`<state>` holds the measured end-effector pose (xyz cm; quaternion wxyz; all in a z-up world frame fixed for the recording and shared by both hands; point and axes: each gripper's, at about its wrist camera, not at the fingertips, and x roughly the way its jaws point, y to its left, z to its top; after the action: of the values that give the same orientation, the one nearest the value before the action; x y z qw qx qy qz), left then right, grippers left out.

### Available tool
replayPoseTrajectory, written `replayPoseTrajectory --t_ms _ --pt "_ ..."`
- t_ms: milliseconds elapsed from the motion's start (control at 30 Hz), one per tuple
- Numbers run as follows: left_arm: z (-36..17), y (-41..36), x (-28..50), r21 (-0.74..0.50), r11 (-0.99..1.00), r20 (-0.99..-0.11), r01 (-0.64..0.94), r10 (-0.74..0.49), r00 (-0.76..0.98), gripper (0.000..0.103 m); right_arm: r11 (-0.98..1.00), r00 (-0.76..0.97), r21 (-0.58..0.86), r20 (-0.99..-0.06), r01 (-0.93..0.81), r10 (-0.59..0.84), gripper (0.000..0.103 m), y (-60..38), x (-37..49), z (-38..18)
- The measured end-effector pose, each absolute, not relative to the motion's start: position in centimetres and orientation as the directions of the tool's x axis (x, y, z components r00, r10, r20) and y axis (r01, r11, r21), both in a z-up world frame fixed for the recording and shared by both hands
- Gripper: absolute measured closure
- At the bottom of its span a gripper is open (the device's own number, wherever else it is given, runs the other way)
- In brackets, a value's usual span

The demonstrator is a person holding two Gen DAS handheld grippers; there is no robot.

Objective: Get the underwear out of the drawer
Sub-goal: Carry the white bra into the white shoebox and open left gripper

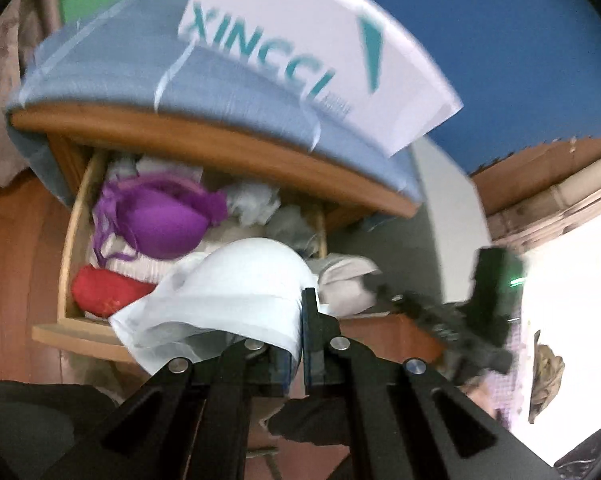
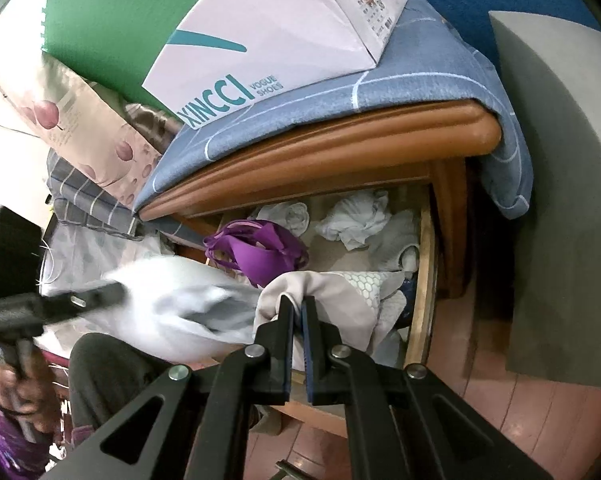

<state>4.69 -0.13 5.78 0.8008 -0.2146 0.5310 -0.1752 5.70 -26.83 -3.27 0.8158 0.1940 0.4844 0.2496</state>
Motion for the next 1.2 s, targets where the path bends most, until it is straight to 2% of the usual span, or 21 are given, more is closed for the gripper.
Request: replayPoseTrajectory --t_ms 100,233,467,667,833,1100,1167,1200 --pt "9.6 0.2 4.7 -0.543 0.835 -0.735 0.084 -0.522 0.433 0.101 0.8 0.412 0.557 -0.69 -0.223 0.595 0.099 -26.8 5.6 -3.1" --pt "17.7 0.1 5.1 -0.531 0.832 -0.667 0.161 -0.527 0.527 0.101 0.792 0.406 0.57 -0.685 -0.22 0.605 0.099 -26.6 5.7 -3.2" --pt "29.6 -3.2 9.3 -0.421 0.858 -0.569 0.294 -0.502 0.651 0.101 0.779 0.393 0.58 -0.676 -0.238 0.623 0.099 -26.1 5.7 -3.0" --pt "34.3 -5.2 15.9 -0.371 0.88 -0.522 0.295 -0.461 0.718 0.1 0.768 0.387 0.594 -0.668 -0.239 0.636 0.099 -26.2 5.8 -3.0" --pt "32.5 -6.1 22.5 -0.36 0.904 -0.569 0.232 -0.409 0.714 0.1 0.759 0.38 0.606 -0.661 -0.239 0.647 0.099 -26.3 5.9 -3.1" --pt "20.2 -6.9 30.6 -0.246 0.959 -0.727 0.142 -0.28 0.627 0.096 0.745 0.37 0.624 -0.652 -0.235 0.662 0.099 -26.7 6.1 -3.3" --pt "17.9 -7.0 31.2 -0.224 0.965 -0.752 0.135 -0.259 0.605 0.087 0.743 0.365 0.628 -0.651 -0.232 0.665 0.099 -26.7 6.2 -3.4" --pt "16.9 -6.9 31.6 -0.21 0.969 -0.764 0.128 -0.244 0.597 0.073 0.745 0.366 0.626 -0.653 -0.232 0.663 0.099 -26.6 6.2 -3.4"
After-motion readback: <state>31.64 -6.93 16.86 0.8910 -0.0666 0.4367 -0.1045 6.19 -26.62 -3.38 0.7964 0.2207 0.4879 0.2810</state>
